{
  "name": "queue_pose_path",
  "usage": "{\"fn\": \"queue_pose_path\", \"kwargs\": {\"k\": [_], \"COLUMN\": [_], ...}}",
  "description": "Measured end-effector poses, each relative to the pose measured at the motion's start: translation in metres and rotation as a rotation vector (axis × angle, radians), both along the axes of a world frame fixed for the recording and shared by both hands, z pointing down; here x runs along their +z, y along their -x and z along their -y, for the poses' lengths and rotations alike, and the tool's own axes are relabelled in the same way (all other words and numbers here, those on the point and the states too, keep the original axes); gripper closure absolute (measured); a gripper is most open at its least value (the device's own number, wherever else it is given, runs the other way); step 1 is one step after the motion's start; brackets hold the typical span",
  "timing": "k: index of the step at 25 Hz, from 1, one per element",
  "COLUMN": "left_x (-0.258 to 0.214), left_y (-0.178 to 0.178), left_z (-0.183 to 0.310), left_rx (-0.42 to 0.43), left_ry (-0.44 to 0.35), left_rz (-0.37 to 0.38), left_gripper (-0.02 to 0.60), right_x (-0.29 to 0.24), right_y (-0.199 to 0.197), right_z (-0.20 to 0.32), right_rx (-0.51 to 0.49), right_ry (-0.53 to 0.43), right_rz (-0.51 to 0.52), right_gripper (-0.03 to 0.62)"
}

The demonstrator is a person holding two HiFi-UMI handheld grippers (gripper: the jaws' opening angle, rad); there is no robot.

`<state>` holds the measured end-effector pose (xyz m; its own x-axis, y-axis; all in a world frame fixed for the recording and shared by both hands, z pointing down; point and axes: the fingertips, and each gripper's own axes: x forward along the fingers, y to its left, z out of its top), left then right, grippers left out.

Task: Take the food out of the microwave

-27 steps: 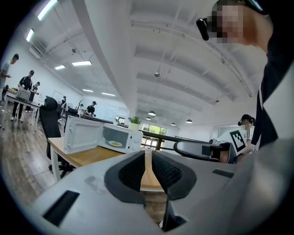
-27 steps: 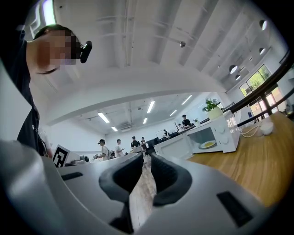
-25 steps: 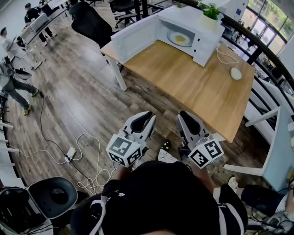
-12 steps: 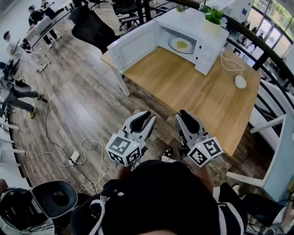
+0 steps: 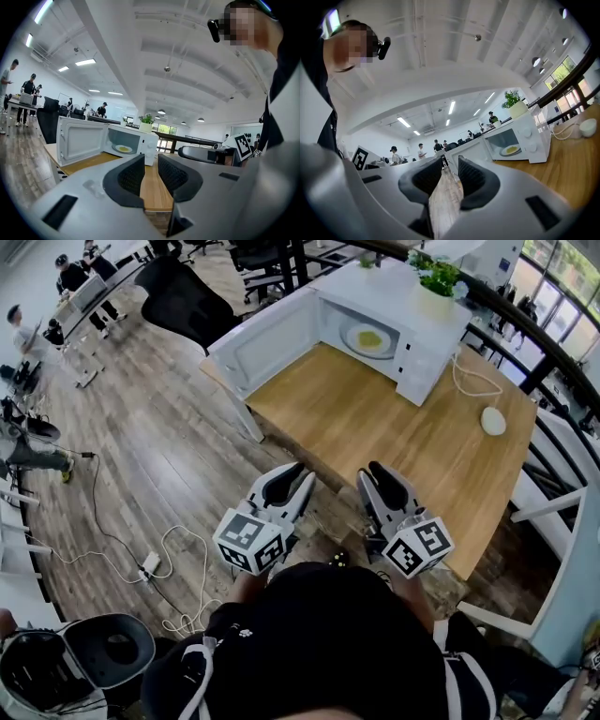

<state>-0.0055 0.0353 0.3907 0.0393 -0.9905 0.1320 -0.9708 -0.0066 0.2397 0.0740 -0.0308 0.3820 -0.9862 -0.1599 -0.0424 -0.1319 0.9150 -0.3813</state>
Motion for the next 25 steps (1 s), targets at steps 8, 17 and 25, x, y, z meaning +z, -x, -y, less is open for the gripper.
{"fn": "queue_pose_path", "kwargs": {"k": [8,17,25], "left_x": [0.011,0.021,0.017], "left_y": [0.006,0.024,0.056], "left_z": [0.03,0.073,0.155], "left_rx": [0.026,0.087,0.236], "left_ry": [0.007,-0.006,-0.026], "left_rz": [-0.029,-0.065,-0.074], "left_gripper": [0.506,0.497,0.491], "right_x": [0.012,0.013,0.013], "right_y": [0.003,0.01,0.033], "right_z": [0.028,0.057,0.12], "right_rx": [0.033,0.115,0.271], "right_ry": [0.01,-0.006,0.002], "right_rz": [-0.024,-0.051,-0.057], "right_gripper": [0.49,0.479,0.474]}}
